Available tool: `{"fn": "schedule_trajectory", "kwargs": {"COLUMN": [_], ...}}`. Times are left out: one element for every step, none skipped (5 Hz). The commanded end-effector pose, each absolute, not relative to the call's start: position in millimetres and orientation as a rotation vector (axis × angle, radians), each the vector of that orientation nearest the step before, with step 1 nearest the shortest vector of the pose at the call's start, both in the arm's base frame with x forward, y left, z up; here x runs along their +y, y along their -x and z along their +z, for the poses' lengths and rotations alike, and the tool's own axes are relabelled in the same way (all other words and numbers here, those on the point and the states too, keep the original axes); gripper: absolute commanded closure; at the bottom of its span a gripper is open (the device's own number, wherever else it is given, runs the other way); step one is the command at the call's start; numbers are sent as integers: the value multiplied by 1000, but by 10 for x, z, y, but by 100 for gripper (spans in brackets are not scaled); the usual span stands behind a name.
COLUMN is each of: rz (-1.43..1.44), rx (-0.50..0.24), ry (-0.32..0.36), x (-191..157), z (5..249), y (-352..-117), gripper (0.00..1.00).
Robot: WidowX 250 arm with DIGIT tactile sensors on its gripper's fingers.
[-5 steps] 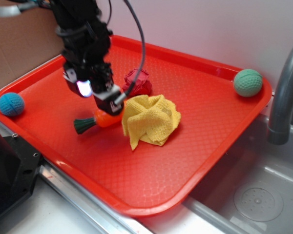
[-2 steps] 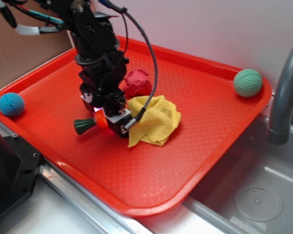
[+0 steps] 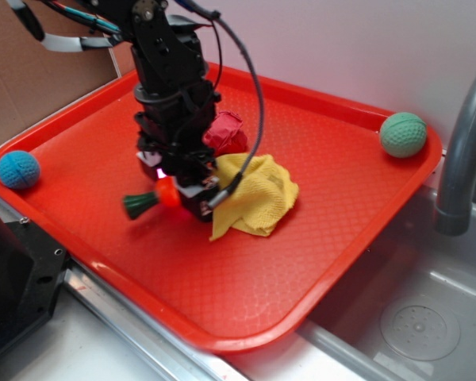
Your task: Grab the carrot.
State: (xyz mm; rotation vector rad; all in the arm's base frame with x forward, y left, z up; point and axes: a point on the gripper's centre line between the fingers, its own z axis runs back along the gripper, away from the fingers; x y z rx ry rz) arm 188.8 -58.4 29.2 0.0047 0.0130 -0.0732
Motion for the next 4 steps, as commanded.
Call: {"fn": "schedule_trajectory", "kwargs": {"rz": [4,53,116,137], "rx": [-101,-122,-122,-112], "ry": [65,65,38,49], "x": [-503,-491,-442,-414], "z": [1203,1494,1643,1597], "y": [-1839,-1753,-1698,-1729], "gripper": [100,100,100,100]}}
